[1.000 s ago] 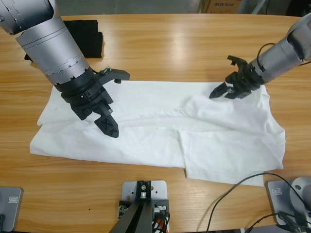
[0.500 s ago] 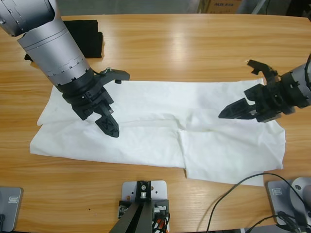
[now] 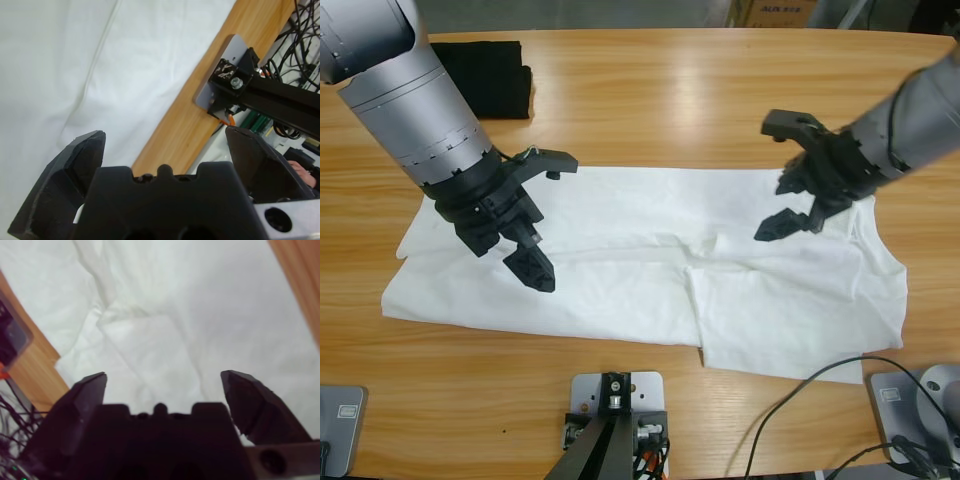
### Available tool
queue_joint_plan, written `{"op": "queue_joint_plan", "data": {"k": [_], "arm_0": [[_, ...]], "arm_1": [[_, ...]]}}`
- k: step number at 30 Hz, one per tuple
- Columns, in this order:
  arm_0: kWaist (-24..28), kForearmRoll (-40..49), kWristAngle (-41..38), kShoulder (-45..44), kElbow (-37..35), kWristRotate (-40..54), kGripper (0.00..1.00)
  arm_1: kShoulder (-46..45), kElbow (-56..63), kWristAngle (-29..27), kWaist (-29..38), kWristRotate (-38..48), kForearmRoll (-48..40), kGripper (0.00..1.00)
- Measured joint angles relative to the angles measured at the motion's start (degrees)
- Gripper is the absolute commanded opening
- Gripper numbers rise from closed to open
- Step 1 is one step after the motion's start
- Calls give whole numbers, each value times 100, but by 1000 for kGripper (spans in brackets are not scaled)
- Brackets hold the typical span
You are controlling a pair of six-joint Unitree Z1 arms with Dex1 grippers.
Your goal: Fold clothes
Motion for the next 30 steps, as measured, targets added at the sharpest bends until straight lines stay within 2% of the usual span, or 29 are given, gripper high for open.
{"op": "queue_joint_plan", "data": {"k": [5, 11, 15, 22, 25, 30], "arm_0": [[0, -10, 0, -25, 45, 0, 936], [0, -37, 0, -25, 58, 0, 936], [0, -47, 0, -25, 62, 0, 936], [0, -51, 0, -25, 82, 0, 936], [0, -51, 0, -25, 88, 0, 936], [0, -51, 7, -71, 166, 0, 936]], "arm_1": [[701, -280, 182, -66, -640, 205, 851], [1021, -333, 229, -874, -718, 489, 772], [1292, -506, 763, -1152, -718, 893, 734], [1509, -861, 1676, -1171, -707, 1760, 766], [1511, -921, 1723, -1171, -700, 1829, 798], [1516, -960, 1494, -1171, -494, 1663, 849]]}}
